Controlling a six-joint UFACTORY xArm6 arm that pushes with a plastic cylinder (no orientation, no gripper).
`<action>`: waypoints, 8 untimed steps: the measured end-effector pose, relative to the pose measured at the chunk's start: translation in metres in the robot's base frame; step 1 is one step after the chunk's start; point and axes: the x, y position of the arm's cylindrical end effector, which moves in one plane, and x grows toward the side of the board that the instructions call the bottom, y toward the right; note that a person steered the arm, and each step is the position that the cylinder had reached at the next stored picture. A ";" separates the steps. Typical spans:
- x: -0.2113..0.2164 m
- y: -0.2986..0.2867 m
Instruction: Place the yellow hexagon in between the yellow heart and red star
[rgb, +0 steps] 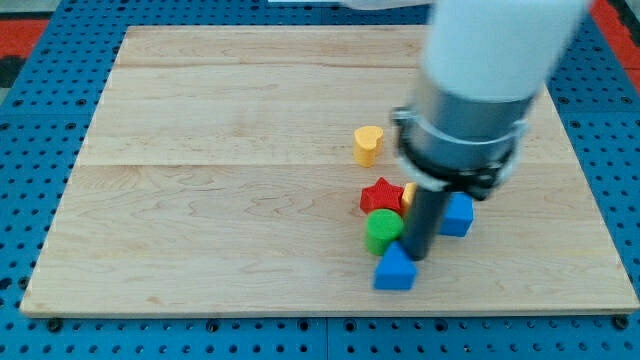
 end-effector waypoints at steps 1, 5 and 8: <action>-0.015 0.011; -0.034 0.049; -0.081 0.059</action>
